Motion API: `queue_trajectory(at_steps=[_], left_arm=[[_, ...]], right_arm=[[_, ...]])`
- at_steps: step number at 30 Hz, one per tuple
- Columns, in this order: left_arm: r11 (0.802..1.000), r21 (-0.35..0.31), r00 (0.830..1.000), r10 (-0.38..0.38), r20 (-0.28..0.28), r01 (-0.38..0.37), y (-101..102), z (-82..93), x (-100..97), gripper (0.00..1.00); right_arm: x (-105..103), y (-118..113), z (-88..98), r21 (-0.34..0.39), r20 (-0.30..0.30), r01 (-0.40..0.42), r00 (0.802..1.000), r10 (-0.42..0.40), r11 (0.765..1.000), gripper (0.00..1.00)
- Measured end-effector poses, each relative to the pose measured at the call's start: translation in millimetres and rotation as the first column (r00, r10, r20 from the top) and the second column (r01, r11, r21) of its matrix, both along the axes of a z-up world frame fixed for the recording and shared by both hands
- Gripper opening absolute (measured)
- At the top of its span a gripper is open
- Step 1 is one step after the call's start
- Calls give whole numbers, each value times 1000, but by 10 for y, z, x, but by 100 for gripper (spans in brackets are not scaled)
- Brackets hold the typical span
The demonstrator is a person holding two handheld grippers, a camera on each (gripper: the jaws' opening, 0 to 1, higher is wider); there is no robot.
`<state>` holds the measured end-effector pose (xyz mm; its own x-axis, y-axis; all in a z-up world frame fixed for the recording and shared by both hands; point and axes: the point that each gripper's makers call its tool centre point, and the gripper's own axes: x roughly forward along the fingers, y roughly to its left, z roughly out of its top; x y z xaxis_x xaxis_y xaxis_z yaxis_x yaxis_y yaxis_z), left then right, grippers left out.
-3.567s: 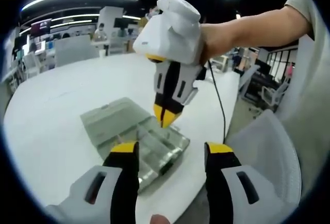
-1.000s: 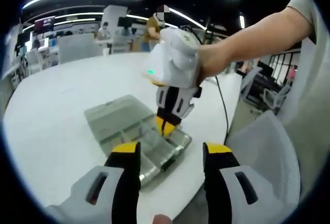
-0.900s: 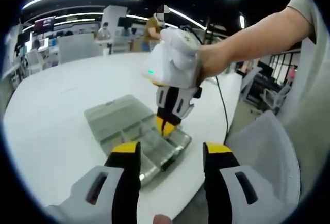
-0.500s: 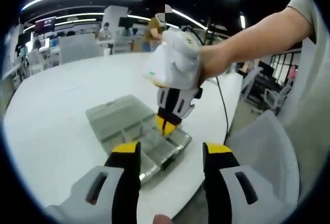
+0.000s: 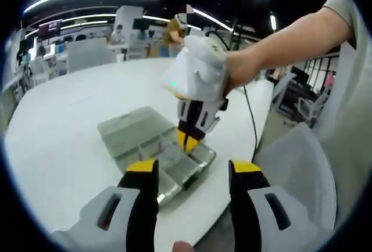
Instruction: Insert the divider into the dual guide fixture by aligning both edges with the guide slots and pushing it downward to the bottom, including one-sided entry, uneven engagement, binding, and posture correction.
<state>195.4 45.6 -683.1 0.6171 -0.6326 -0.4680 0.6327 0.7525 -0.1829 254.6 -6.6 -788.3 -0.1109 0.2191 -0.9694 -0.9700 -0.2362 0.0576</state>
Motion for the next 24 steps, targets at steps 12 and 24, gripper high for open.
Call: queue_trajectory(at_steps=[12,24], left_arm=[[1000,11,1000,-3,-7,3,-4,-6,10,47],[1000,24,1000,-9,-17,9,-27,-6,40,47]], right_arm=[[7,11,32,59,-4,47,999,-47,997,0],[4,12,185,153,-28,89,996,-86,984,10]])
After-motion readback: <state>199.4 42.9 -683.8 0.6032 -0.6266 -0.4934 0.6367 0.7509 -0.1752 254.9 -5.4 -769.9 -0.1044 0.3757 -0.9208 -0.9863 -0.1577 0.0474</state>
